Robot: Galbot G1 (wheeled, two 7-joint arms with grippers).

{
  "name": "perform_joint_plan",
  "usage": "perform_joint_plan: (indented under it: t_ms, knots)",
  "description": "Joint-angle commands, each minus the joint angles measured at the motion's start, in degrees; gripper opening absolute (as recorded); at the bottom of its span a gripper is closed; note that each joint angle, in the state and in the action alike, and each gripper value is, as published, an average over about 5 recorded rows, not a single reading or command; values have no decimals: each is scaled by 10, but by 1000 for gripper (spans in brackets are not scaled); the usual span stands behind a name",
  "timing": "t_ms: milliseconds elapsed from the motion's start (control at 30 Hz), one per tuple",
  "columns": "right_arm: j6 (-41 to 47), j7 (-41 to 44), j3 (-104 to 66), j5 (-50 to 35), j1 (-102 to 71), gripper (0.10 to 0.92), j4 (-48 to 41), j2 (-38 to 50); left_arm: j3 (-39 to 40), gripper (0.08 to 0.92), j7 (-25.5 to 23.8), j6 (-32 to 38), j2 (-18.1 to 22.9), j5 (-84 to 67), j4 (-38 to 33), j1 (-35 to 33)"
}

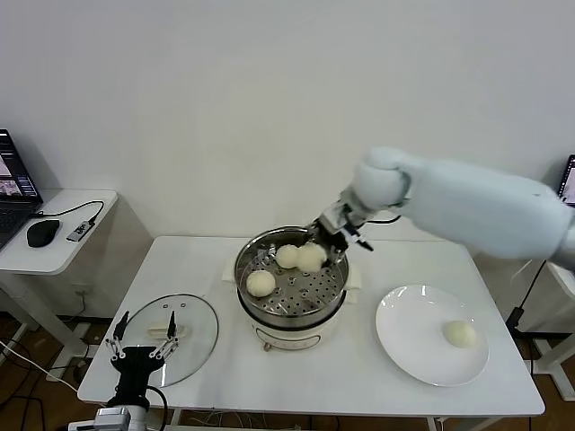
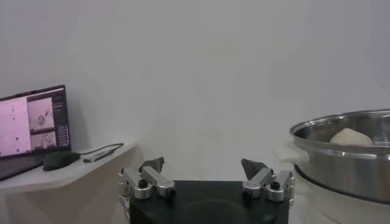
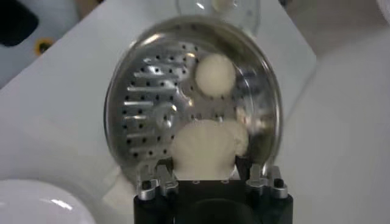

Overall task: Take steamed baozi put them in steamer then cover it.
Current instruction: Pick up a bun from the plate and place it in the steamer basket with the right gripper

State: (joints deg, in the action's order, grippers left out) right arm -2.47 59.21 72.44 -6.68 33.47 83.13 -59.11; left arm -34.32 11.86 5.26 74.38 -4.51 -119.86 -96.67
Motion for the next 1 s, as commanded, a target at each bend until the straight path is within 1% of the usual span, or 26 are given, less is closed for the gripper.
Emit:
perform_joint_plan:
  t_ms: [33, 367, 767, 1000]
  knots:
    - [-115, 0, 43, 92, -9, 636, -25, -84, -1, 823, 0, 1, 1, 1, -2, -1]
    - [-144, 0, 47, 129, -37, 639, -30, -93, -1, 823, 1, 2, 0, 1, -3, -1]
    - [-155, 27, 54, 129, -31, 645, -25, -87, 0, 823, 1, 2, 3, 2, 3, 2]
    - [-153, 27, 53, 125, -39, 645, -25, -86, 1, 823, 1, 2, 4, 3, 5, 3]
